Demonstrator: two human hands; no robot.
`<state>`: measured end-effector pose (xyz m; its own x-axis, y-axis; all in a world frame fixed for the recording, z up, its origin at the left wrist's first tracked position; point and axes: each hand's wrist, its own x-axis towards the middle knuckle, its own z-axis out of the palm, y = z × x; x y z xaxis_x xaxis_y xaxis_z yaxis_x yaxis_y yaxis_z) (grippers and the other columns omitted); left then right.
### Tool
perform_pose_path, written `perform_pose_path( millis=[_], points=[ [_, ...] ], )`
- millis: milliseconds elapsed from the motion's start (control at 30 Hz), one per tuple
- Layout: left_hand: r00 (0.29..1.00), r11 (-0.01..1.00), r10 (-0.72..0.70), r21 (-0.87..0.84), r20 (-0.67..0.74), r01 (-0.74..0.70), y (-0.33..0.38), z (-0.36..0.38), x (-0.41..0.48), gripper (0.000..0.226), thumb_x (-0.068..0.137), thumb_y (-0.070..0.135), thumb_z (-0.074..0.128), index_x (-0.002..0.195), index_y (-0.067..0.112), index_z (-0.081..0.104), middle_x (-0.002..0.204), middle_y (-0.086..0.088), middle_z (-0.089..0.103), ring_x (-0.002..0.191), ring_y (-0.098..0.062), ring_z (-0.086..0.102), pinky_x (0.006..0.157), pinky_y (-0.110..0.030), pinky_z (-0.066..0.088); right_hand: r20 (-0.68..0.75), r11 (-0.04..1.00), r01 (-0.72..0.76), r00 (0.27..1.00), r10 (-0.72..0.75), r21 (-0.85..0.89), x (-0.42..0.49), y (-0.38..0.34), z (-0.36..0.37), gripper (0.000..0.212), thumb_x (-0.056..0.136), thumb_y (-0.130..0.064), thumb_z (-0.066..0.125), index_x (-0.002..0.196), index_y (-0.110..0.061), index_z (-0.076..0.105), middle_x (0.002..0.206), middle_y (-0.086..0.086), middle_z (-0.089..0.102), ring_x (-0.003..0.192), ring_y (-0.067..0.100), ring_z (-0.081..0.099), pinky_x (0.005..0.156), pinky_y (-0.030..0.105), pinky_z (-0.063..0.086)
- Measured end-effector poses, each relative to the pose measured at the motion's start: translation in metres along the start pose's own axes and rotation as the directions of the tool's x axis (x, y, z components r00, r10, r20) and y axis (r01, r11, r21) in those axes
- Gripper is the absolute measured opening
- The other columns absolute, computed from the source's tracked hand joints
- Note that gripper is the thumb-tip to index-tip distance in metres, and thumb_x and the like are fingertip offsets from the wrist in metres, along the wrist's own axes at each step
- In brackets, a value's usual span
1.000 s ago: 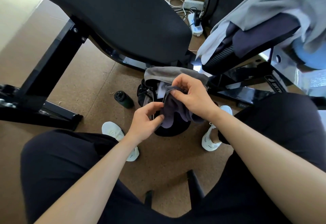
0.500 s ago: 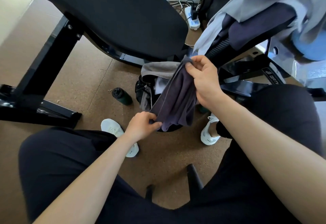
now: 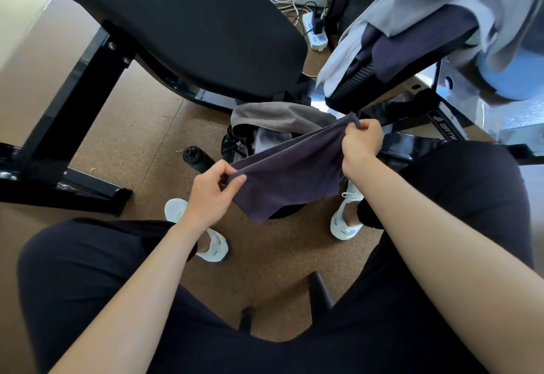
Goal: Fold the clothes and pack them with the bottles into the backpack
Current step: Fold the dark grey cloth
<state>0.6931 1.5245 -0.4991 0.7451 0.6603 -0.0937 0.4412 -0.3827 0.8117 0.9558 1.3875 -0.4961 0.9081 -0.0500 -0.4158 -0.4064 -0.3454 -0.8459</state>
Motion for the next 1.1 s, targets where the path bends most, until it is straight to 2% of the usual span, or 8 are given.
perform_pose_path(
  millis=[133,267,433,633,800,900,1000,1100],
  points=[
    [0.984,0.991,0.110,0.084,-0.142,-0.099,0.010,-0.011,-0.002,0.013,0.099,0.025,0.064,0.093,0.015,0.059,0.072,0.007,0.061,0.063,-0.005,0.057,0.058,-0.026,0.043,0.013,0.999,-0.037,0.999,0.037,0.007,0.000,0.005,0.001,0.008,0.101,-0.017,0.055,0.094,-0.019,0.053,0.098,-0.002,0.057,0.086,0.017,0.052,0.070,0.028,0.046],
    [0.869,0.958,0.275,0.195,-0.411,-0.211,0.022,-0.019,-0.007,0.014,0.088,0.016,0.079,0.085,0.006,0.070,0.074,0.006,0.064,0.062,-0.003,0.057,0.061,-0.008,0.040,0.002,0.998,0.047,0.999,-0.047,0.034,-0.001,0.003,0.004,0.009,0.102,-0.016,0.056,0.094,-0.019,0.053,0.093,-0.005,0.055,0.082,0.013,0.052,0.074,0.030,0.049],
    [0.962,0.923,-0.041,0.358,-0.269,0.140,0.010,-0.021,0.000,0.029,0.078,0.039,0.087,0.067,0.024,0.064,0.061,0.010,0.060,0.060,-0.013,0.060,0.062,-0.028,0.045,0.112,0.995,-0.035,0.993,0.045,-0.090,-0.001,0.008,0.002,0.005,0.099,-0.012,0.053,0.099,-0.016,0.055,0.101,0.003,0.056,0.083,0.015,0.051,0.070,0.030,0.044],
    [0.844,0.965,-0.230,-0.004,-0.485,0.260,0.013,-0.025,0.008,0.025,0.077,0.036,0.088,0.073,0.020,0.070,0.065,0.008,0.067,0.063,-0.014,0.063,0.070,-0.042,0.056,0.104,0.987,0.060,0.994,-0.044,-0.152,-0.001,0.009,0.005,0.005,0.099,-0.013,0.055,0.100,-0.014,0.060,0.099,0.001,0.058,0.075,0.010,0.049,0.068,0.026,0.041],
    [0.823,0.954,-0.282,-0.054,-0.494,0.295,0.008,-0.027,0.010,0.037,0.086,0.032,0.080,0.120,0.021,0.071,0.077,0.015,0.070,0.087,-0.010,0.071,0.096,-0.037,0.054,0.123,0.987,0.066,0.991,-0.048,-0.146,-0.004,0.009,0.007,0.003,0.098,-0.016,0.060,0.096,-0.016,0.062,0.097,0.002,0.061,0.082,0.016,0.054,0.073,0.032,0.048],
    [0.821,0.945,-0.315,-0.075,-0.476,0.319,0.007,-0.028,0.011,0.013,0.090,0.034,0.076,0.091,0.021,0.075,0.074,0.010,0.070,0.078,-0.014,0.070,0.081,-0.038,0.056,0.184,0.990,0.040,0.983,-0.014,-0.139,-0.004,0.010,0.008,0.005,0.096,-0.014,0.062,0.091,-0.016,0.061,0.094,0.003,0.062,0.083,0.017,0.054,0.072,0.032,0.048],
    [0.803,0.940,-0.341,-0.170,-0.488,0.296,0.011,-0.029,0.012,0.021,0.095,0.035,0.069,0.080,0.022,0.061,0.071,0.010,0.060,0.068,-0.006,0.056,0.070,-0.031,0.044,0.252,0.985,0.041,0.968,0.001,-0.165,-0.007,0.010,0.009,0.005,0.094,-0.015,0.065,0.090,-0.016,0.063,0.087,0.000,0.060,0.080,0.016,0.052,0.064,0.028,0.043],
    [0.840,0.923,-0.355,-0.294,-0.411,0.246,0.014,-0.027,0.014,0.024,0.096,0.031,0.068,0.077,0.027,0.055,0.071,0.006,0.058,0.067,-0.008,0.053,0.066,-0.033,0.045,0.350,0.979,0.103,0.936,-0.035,-0.178,-0.014,0.009,0.011,0.009,0.092,-0.019,0.069,0.084,-0.019,0.063,0.089,0.002,0.065,0.084,0.017,0.058,0.072,0.031,0.049]
  ],
)
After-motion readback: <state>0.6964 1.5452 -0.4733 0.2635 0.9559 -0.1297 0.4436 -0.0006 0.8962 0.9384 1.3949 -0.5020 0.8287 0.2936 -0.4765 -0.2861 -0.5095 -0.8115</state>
